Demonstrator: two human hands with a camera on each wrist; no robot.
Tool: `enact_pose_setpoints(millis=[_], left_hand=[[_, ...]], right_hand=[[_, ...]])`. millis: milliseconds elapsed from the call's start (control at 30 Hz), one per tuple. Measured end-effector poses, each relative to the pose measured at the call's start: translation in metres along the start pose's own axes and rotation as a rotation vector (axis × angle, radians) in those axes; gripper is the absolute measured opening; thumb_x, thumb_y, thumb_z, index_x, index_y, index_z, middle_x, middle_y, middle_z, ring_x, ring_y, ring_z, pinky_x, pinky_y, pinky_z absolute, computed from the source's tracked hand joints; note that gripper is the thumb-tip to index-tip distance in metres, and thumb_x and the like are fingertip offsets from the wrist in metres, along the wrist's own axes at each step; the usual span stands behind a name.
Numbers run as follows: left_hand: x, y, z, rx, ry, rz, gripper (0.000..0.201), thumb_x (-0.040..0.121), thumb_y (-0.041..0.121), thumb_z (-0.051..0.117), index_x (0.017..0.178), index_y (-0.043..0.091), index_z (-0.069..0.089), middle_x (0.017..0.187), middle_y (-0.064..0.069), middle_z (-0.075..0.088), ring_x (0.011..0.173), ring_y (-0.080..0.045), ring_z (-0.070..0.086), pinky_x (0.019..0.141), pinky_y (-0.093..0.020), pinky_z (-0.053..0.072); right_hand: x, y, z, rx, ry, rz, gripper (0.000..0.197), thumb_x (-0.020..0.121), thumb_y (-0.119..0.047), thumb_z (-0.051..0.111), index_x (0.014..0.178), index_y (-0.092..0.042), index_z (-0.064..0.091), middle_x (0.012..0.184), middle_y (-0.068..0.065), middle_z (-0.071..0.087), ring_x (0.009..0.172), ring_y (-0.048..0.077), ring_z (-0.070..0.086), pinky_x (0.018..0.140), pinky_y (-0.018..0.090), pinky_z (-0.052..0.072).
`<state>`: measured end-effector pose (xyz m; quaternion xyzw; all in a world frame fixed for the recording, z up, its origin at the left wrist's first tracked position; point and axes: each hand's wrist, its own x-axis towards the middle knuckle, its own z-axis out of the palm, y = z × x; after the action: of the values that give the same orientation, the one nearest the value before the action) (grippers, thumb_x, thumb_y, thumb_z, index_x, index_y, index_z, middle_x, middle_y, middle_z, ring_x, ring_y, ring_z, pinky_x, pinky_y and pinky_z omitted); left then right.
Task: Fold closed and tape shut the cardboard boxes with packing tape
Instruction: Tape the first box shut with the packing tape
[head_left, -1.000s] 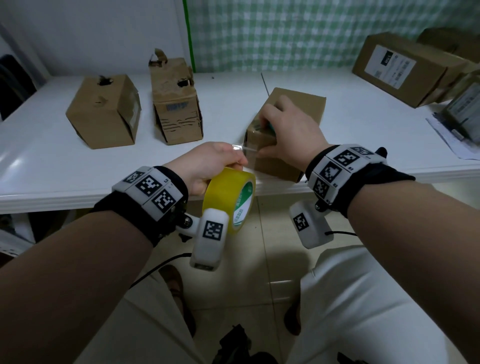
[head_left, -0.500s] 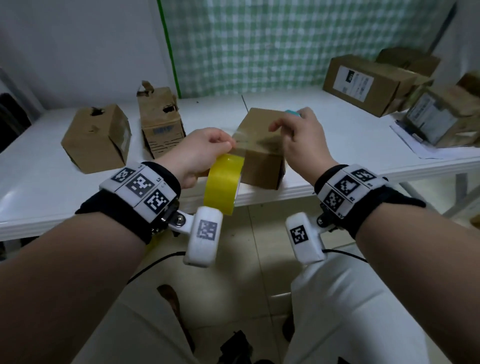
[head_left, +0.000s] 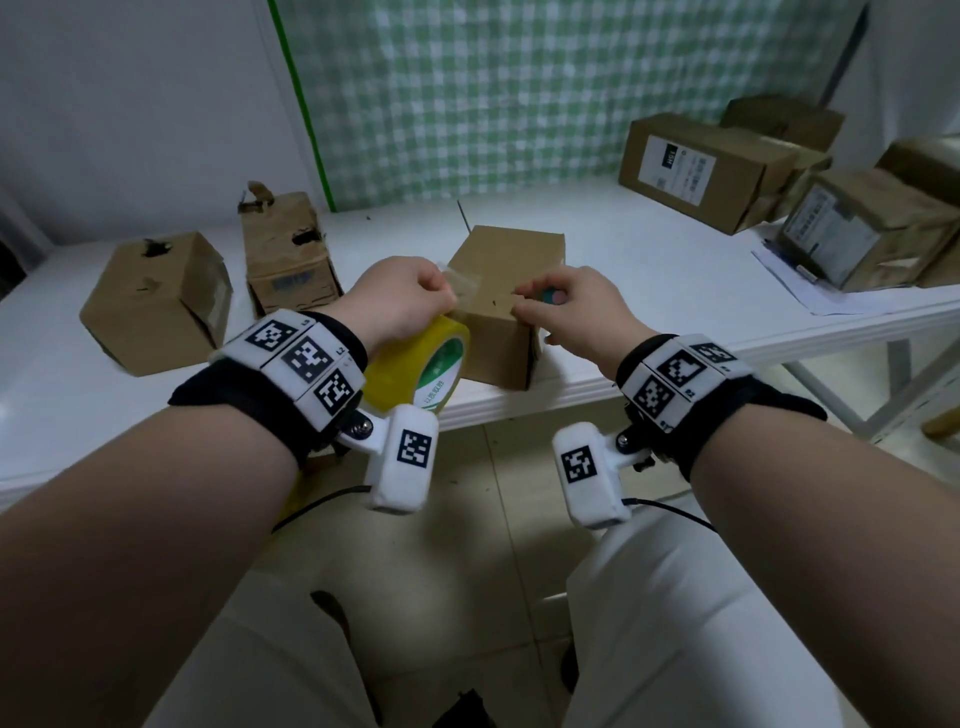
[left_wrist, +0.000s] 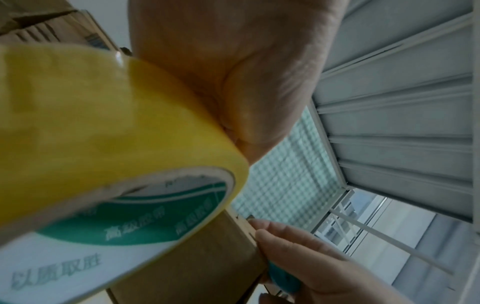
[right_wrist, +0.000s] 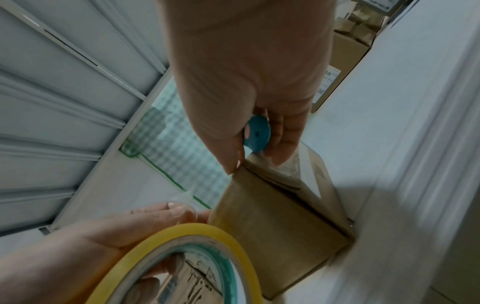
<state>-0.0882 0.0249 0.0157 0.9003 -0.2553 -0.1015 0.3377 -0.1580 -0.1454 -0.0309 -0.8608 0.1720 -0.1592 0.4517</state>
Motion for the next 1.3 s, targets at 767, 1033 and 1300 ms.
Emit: enact_pose_setpoints(millis=[767, 1033, 1300], left_hand=[[0.012, -0.018, 0.004, 0.053, 0.032, 0.053, 0.015, 0.088, 0.031, 0.061, 0.09, 0.018, 0.069, 0.107, -0.002, 0.066, 0.1, -0.021, 0.057, 0.087, -0.032, 0.045], [0.006, -0.021, 0.001, -0.024, 0.011, 0.038, 0.018, 0.089, 0.029, 0.061, 0.094, 0.016, 0.071, 0.106, 0.003, 0.065, 0.098, -0.017, 0.056, 0.086, -0.03, 0.044], [-0.005, -0.016, -0.009, -0.404, -0.068, -0.099, 0.015, 0.093, 0.017, 0.055, 0.086, 0.013, 0.068, 0.091, -0.01, 0.065, 0.072, -0.019, 0.056, 0.058, -0.025, 0.045]], right_hand=[[0.02, 0.006, 0.017, 0.336, 0.046, 0.154, 0.027, 0.079, -0.019, 0.075, 0.07, -0.019, 0.049, 0.072, 0.0, 0.056, 0.062, 0.013, 0.051, 0.05, 0.021, 0.043], [0.04, 0.005, 0.022, 0.206, 0.017, 0.091, 0.033, 0.069, -0.029, 0.083, 0.069, -0.022, 0.05, 0.074, -0.004, 0.058, 0.074, 0.015, 0.053, 0.066, 0.03, 0.044], [0.04, -0.004, 0.012, 0.195, 0.13, 0.088, 0.023, 0.091, -0.026, 0.054, 0.076, -0.01, 0.062, 0.061, -0.004, 0.051, 0.057, 0.014, 0.047, 0.051, 0.023, 0.045]])
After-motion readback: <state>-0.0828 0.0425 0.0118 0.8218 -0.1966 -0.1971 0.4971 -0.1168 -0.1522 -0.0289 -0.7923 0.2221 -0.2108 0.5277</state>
